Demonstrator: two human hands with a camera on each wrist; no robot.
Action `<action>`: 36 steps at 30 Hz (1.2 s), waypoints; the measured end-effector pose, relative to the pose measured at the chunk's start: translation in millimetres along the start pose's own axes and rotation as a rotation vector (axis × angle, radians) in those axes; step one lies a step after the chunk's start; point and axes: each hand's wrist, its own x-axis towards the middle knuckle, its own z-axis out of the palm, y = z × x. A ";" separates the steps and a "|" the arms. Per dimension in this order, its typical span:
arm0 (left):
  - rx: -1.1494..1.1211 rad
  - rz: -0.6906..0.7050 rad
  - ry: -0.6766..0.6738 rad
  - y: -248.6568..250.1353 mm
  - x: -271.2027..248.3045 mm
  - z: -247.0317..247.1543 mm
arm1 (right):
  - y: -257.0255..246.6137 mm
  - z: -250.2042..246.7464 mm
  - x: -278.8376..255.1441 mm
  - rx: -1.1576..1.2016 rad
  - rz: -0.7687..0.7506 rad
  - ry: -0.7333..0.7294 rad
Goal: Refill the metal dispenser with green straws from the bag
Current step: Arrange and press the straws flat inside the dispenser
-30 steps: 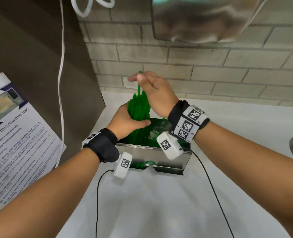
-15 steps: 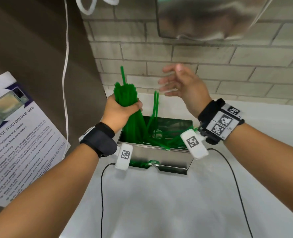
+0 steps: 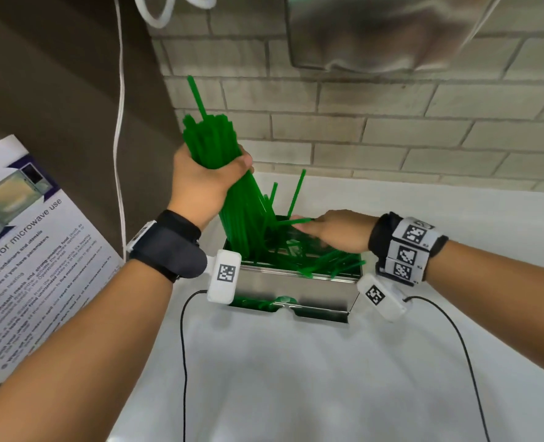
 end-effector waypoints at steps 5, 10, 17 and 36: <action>0.084 -0.013 -0.026 -14.0 -14.1 15.8 | -2.6 -18.6 4.7 0.399 -0.051 0.010; 0.060 -0.019 0.021 -12.2 -12.6 12.8 | -18.6 -12.4 0.9 0.215 -0.205 -0.050; -0.017 -0.064 0.066 -9.4 -10.9 -1.6 | -27.4 4.8 12.3 0.566 -0.388 0.184; -0.222 0.152 0.120 17.5 2.0 -37.0 | 53.3 -44.5 -14.5 0.345 -0.138 0.310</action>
